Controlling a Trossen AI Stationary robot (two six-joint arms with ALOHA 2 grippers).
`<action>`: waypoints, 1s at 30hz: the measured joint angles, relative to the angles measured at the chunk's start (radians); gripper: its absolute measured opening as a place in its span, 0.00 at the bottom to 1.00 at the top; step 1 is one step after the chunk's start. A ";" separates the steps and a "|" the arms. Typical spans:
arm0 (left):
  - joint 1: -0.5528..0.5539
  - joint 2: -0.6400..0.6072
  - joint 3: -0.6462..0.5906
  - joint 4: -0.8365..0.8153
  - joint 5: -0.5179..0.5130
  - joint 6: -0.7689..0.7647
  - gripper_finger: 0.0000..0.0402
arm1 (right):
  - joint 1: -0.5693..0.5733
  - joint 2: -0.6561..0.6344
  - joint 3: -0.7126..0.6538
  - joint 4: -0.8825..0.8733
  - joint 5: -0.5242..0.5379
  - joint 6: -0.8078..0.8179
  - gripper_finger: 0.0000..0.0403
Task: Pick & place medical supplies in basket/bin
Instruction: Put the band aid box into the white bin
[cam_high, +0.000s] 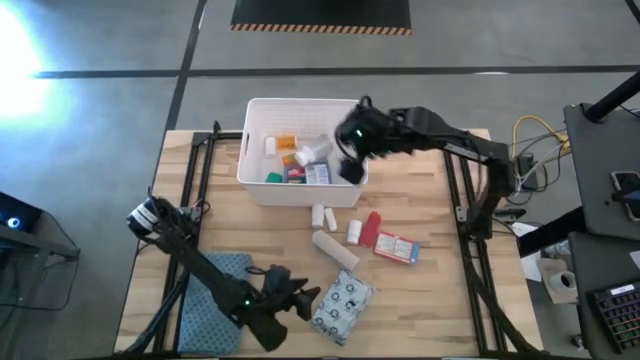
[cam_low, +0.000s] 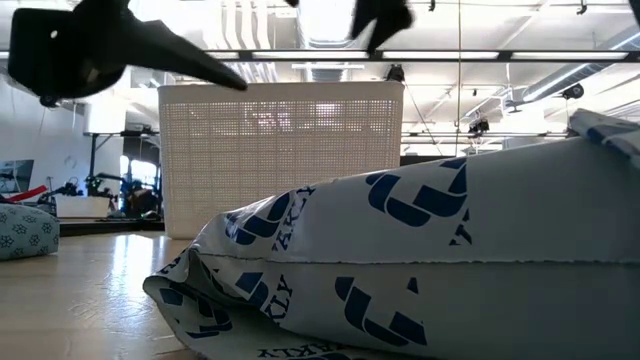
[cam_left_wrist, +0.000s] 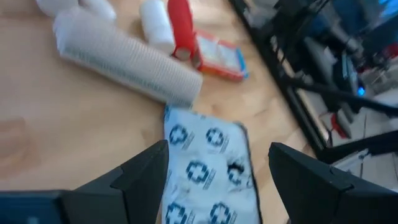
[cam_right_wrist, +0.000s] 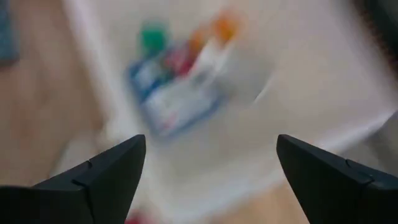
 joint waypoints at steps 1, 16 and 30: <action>0.006 0.000 0.000 -0.001 0.029 0.000 0.64 | 0.011 -0.011 -0.005 -0.071 -0.035 0.043 0.87; 0.073 -0.027 -0.031 -0.008 0.314 0.173 0.64 | 0.383 -0.312 -0.467 -0.252 -0.185 0.466 0.87; 0.088 -0.074 -0.088 0.029 0.351 0.264 0.64 | 0.506 -0.569 -1.185 0.333 -0.213 0.776 0.87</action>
